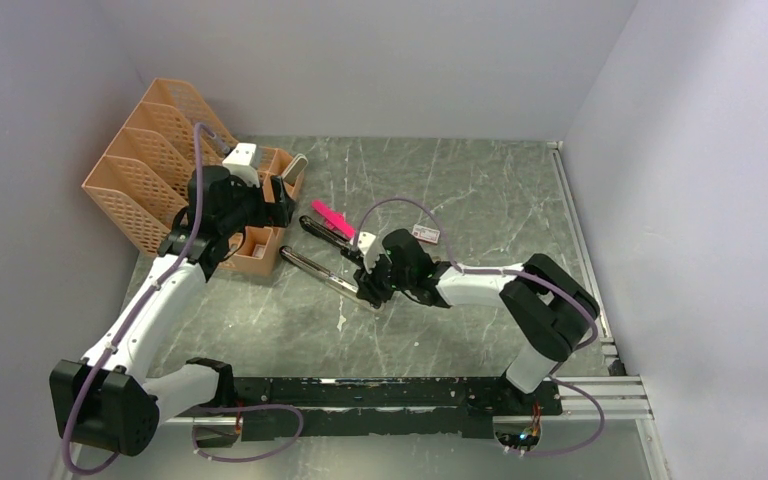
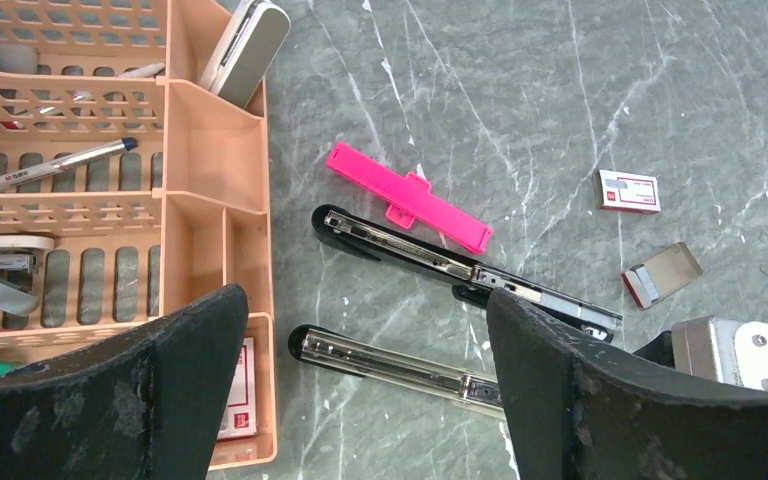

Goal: Load the staples into the stapler

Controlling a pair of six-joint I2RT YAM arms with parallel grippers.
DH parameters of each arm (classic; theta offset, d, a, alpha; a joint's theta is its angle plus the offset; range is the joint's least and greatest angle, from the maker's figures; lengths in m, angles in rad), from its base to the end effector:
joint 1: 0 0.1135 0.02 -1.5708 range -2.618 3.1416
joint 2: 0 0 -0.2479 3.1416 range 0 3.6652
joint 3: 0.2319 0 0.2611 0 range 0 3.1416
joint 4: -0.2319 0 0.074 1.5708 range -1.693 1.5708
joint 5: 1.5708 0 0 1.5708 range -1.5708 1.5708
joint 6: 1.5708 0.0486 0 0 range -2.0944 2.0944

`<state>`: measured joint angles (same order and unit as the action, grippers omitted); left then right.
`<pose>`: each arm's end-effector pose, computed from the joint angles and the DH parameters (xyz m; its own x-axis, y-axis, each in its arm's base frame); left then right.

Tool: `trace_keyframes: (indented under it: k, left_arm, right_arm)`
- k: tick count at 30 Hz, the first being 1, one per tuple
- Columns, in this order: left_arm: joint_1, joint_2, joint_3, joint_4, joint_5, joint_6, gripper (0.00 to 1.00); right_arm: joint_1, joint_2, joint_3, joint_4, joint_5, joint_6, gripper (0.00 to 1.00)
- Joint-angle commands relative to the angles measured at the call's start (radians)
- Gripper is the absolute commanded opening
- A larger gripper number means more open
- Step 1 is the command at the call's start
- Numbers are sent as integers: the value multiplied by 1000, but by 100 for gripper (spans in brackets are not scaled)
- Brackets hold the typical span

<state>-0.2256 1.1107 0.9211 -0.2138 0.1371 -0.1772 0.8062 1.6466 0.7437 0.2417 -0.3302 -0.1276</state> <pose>0.2745 -0.0698 0.2987 -0.4373 -0.0788 -0.8959 0.2713 0.9382 -0.2149 0.2226 0.2548 0.1247 -0.3122 -0.4994 -0.8082 -0.9069 0.4100 0.0970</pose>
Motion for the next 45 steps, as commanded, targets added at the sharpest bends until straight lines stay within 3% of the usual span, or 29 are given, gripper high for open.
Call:
trace_keyframes:
  k: [1, 8, 14, 18, 22, 28, 35, 39, 45]
  left_arm:
    - [10, -18, -14, 10, 19, -7, 93]
    - [11, -15, -9, 4, 20, -8, 93]
    - [11, -33, -16, 7, 21, -53, 93]
    - [11, -66, -56, 42, 34, -151, 93]
    - [11, -117, -169, 119, 84, -343, 96]
    - [9, -163, -423, 366, 186, -557, 99]
    - [3, -52, -599, 674, 257, -752, 99]
    - [-37, 10, -631, 735, 215, -826, 99]
    - [-151, 101, -626, 738, 38, -902, 98]
  right_arm:
    - [5, 15, -12, 14, -12, -6, 42]
    - [25, 19, -25, -14, 49, 3, 38]
    - [34, -5, -66, -7, 89, 25, 27]
    - [42, -26, -93, -6, 117, 46, 14]
    - [44, -74, -161, 30, 130, 86, 1]
    - [42, -64, -212, 134, 79, 199, 0]
    - [42, -18, -224, 247, 45, 375, 0]
    - [43, -18, -234, 297, 46, 453, 0]
    - [44, -19, -233, 300, 44, 464, 0]
